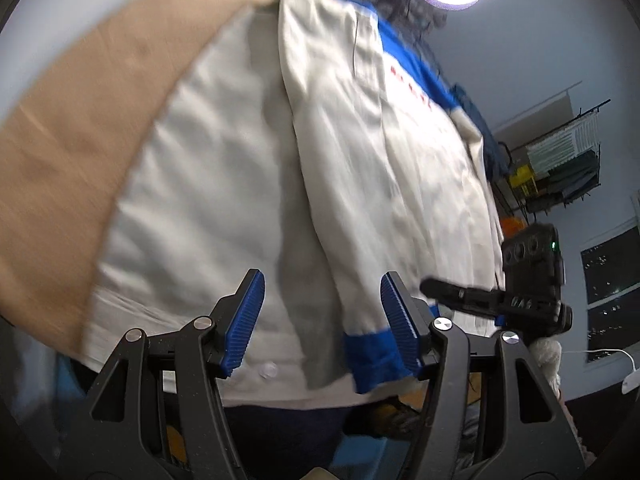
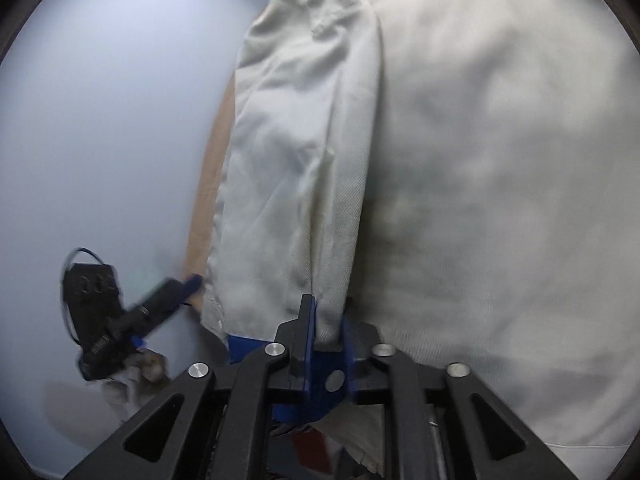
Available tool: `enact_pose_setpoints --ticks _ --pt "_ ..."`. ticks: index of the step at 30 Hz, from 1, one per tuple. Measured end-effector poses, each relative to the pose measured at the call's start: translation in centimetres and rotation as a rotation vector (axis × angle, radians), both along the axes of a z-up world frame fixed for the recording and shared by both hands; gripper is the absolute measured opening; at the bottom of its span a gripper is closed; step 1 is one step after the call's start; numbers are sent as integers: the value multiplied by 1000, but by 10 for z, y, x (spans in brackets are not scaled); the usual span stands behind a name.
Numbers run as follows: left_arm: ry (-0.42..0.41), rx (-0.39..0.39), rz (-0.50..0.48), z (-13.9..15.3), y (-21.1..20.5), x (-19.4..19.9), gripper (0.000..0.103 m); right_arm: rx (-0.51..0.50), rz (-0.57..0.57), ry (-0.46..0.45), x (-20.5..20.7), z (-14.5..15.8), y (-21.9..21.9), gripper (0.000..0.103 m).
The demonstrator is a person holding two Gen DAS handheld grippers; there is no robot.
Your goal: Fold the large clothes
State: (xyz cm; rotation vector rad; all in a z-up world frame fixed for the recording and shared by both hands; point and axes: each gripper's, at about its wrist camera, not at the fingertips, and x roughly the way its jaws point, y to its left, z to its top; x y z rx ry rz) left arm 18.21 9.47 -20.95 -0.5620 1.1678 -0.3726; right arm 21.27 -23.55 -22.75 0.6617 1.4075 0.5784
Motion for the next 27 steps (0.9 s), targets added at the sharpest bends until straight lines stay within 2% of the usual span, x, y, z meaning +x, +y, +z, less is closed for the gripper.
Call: enact_pose_setpoints --ticks 4,5,6,7,8,9,13,15,17,19,22,24,25,27 --pt "59 -52 -23 -20 -16 1 62 26 5 1 -4 -1 0 31" --pt "67 -73 -36 -22 -21 1 62 31 12 -1 -6 1 -3 28" --pt "67 -85 -46 -22 -24 1 49 42 34 -10 -8 4 0 27" --pt "67 -79 -67 -22 -30 2 19 44 42 -14 0 2 6 23" --pt "58 -56 -81 -19 -33 2 9 48 51 -27 -2 7 8 15" --pt "41 -43 -83 -15 -34 1 7 46 55 -37 -2 11 10 12" --pt "-77 7 -75 29 -12 -12 5 110 50 -58 -3 23 24 8" --pt "-135 50 -69 49 4 -24 4 131 101 -91 -8 37 41 8" --pt "-197 163 -59 63 16 -37 5 105 172 -115 -12 42 62 8" --pt "-197 236 -57 57 20 -41 4 8 267 -133 -14 37 92 8" --pt "-127 256 -66 30 23 -38 4 -137 361 -136 -14 27 113 13" --pt "-114 263 -69 20 26 -40 4 -171 413 -155 -14 33 115 17" --pt "-107 250 -68 16 30 -42 4 -177 436 -178 -13 45 111 25" --pt "-102 226 -59 14 36 -43 4 -167 439 -226 -7 66 105 31"
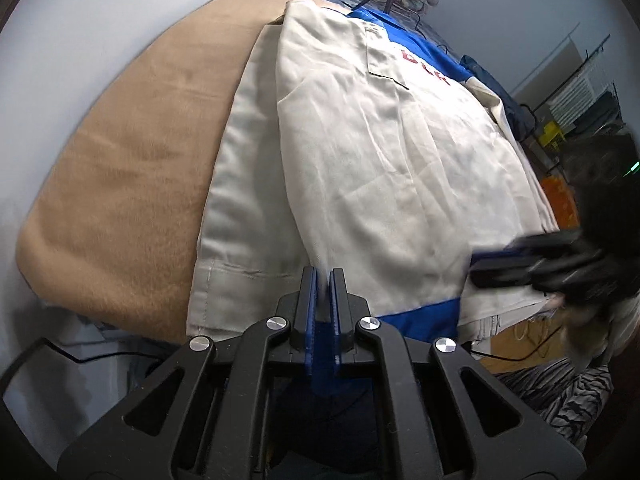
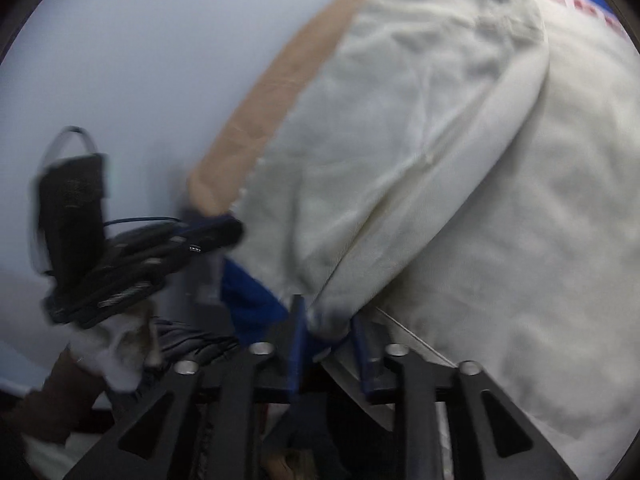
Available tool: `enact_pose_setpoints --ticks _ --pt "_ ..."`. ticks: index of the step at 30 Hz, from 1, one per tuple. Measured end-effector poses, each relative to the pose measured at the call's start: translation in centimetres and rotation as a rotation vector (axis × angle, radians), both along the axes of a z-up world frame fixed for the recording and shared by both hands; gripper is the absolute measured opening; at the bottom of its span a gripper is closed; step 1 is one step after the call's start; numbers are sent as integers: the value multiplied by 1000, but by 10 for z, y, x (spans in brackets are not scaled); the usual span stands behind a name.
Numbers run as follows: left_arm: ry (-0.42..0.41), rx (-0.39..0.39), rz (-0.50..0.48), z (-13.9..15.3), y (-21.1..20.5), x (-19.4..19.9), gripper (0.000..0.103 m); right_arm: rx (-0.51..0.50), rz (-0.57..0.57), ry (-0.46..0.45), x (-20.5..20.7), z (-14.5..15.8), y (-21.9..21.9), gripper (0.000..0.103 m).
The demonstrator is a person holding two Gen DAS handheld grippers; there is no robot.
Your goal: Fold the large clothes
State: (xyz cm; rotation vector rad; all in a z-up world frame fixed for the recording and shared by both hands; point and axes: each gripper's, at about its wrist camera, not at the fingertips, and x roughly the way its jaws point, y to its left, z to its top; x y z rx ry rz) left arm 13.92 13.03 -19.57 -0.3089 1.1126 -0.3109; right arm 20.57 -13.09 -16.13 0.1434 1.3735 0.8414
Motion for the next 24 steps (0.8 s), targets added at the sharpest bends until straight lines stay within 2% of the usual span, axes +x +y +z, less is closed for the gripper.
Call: enact_pose_setpoints --ticks 2,3,4,5,6,8,10,12,14,16,18,20,21,24 --pt "15 -40 12 -2 6 1 6 9 6 -60 12 23 -3 35" --pt "23 -55 15 -4 6 0 17 3 1 -98 21 36 1 36" --pt "36 -87 24 -6 9 1 40 -3 -4 -124 29 44 4 37" --pt "41 -112 33 -7 9 2 50 -7 -9 -151 40 52 5 38" --pt "43 -130 42 -8 8 3 54 -12 -17 -176 52 58 10 38" --pt "77 -184 49 -14 8 7 54 -35 -42 -226 77 67 25 38" --pt "101 -207 54 -19 8 9 54 -73 -58 -289 94 72 44 38" --pt "116 -217 45 -23 6 8 54 -100 -76 -314 116 71 63 38" --pt "111 -207 30 -23 2 8 49 -106 -92 -296 140 63 81 38" --pt "104 -195 20 -23 0 8 34 -133 -108 -279 160 52 97 38" --pt "104 -194 14 -23 1 6 26 -174 -117 -296 172 43 112 38" --pt "103 -196 13 -24 1 5 21 -256 -111 -352 185 30 133 52" --pt "99 -190 8 -24 2 4 16 -287 -109 -366 193 22 142 54" --pt "76 -168 -7 -20 0 2 11 -347 -116 -348 210 7 163 53"
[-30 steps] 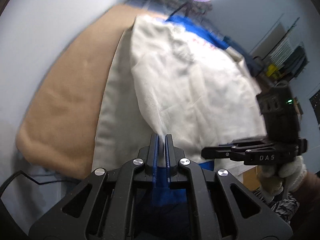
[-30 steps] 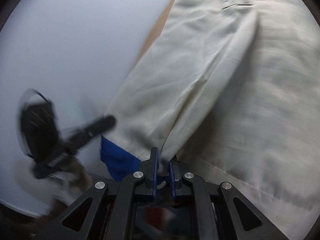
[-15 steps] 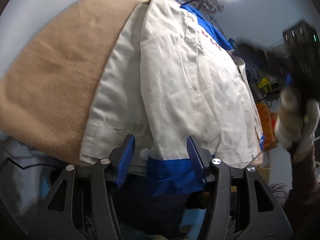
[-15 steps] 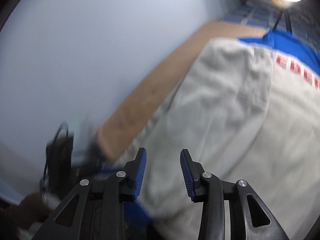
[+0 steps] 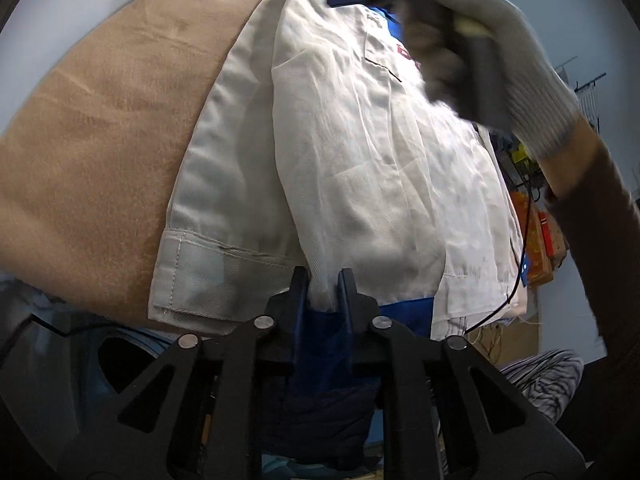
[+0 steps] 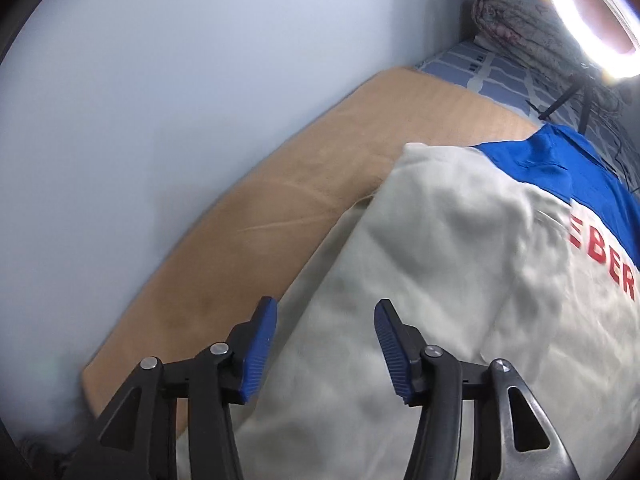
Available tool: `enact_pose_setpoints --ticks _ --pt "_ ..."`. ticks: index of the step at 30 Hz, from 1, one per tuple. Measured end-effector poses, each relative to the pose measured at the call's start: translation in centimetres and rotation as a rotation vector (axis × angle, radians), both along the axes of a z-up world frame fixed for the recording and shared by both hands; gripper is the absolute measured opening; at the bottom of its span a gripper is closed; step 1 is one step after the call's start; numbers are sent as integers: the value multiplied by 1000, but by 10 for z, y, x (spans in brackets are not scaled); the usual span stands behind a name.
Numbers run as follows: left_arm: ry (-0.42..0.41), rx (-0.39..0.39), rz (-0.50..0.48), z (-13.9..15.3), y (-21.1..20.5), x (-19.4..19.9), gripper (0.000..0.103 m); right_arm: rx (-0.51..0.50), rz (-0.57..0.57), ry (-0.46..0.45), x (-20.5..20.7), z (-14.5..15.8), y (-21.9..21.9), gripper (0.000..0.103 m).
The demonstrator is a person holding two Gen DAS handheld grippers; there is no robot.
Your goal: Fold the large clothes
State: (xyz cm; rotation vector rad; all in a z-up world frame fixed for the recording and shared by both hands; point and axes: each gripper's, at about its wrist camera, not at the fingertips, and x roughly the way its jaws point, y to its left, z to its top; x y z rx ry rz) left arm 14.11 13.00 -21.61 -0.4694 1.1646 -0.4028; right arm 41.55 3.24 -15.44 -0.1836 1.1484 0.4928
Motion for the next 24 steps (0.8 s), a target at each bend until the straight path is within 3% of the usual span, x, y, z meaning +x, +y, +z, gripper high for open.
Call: enact_pose_setpoints --ticks 4,6,7,9,14,18,20,22,24 --pt "-9 2 0 0 1 -1 9 -129 -37 -5 15 -14 19 52" --pt "-13 3 0 0 2 -1 8 -191 -37 -10 18 -19 24 30" --pt "-20 9 0 1 2 -2 6 -212 -36 -7 19 -21 26 13" --pt "-36 21 5 5 4 -6 6 -192 -41 -11 23 -20 26 1" --pt "-64 54 62 15 23 -12 5 -75 -59 -3 29 -1 24 0" --pt "-25 78 117 11 35 -7 6 62 -49 4 32 -5 28 0" --pt "-3 79 145 8 38 -7 16 110 -23 41 29 -12 27 11" --pt "-29 92 156 13 38 -9 43 178 -9 31 19 -7 18 26" --pt "-77 104 177 22 40 -11 44 203 -1 -47 10 7 -1 25"
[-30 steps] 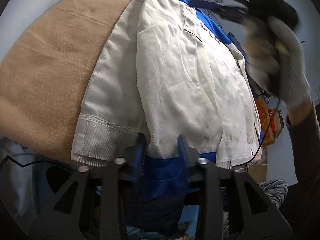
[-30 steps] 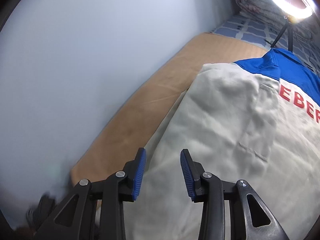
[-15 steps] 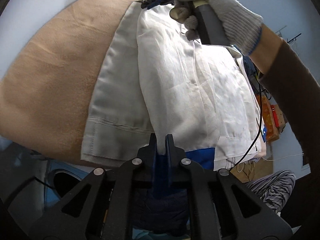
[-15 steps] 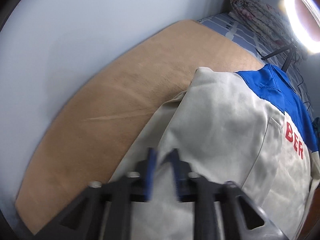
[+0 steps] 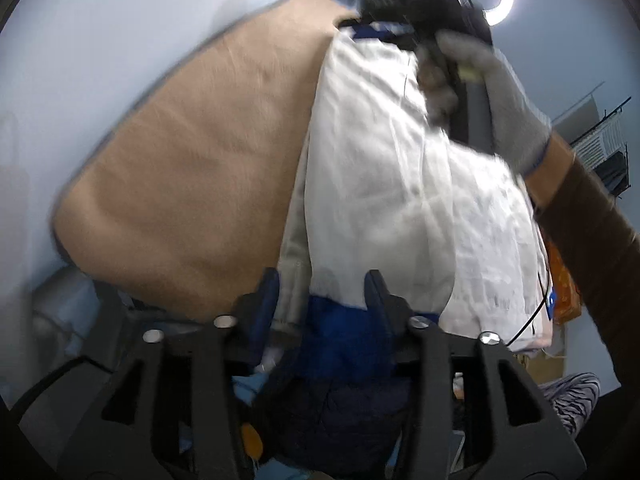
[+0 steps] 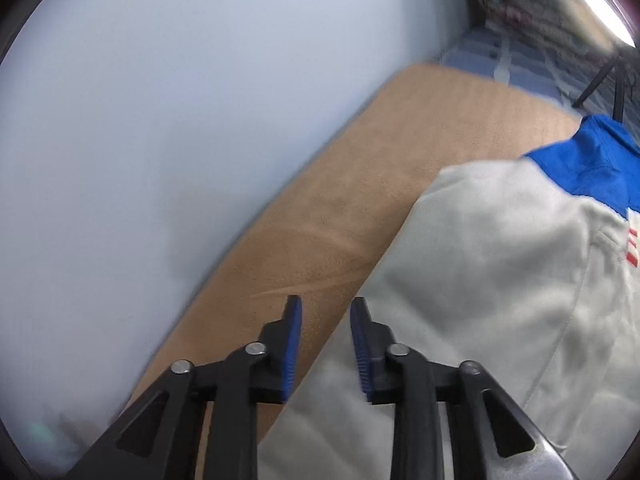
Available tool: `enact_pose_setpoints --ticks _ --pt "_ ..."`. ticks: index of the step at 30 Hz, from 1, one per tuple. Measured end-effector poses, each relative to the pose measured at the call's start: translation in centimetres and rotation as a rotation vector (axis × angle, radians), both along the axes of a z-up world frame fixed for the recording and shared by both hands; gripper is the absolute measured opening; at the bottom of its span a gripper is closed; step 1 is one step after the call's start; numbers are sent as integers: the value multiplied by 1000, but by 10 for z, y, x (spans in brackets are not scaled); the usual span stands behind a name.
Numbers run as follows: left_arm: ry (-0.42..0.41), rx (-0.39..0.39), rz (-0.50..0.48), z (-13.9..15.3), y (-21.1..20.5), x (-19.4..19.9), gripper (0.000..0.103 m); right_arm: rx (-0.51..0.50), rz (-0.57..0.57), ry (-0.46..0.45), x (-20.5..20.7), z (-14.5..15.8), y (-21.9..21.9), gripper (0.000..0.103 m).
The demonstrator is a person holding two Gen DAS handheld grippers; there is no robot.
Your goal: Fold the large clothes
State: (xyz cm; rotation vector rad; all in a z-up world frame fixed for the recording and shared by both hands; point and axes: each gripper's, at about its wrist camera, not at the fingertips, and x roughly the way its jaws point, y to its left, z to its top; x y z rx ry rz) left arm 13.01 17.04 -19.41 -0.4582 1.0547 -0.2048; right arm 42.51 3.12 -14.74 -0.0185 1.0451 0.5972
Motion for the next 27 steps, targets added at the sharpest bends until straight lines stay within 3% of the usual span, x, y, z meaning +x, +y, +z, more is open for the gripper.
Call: enact_pose_setpoints --ticks 4,9,16,21,24,27 --pt "-86 15 33 20 1 0 44 56 -116 -102 5 27 -61 24" --pt "-73 15 -4 16 -14 15 44 89 -289 -115 43 29 -127 17" --pt "15 19 -14 -5 -24 30 44 27 -293 -101 88 -9 -146 12" --pt "49 30 -5 -14 -29 37 44 -119 -301 -32 112 -63 -146 8" --pt "60 33 -3 -18 -29 37 44 -89 -312 -39 114 -65 -152 8" --pt "44 13 18 -14 -27 36 44 -102 -310 -49 106 -45 -144 15"
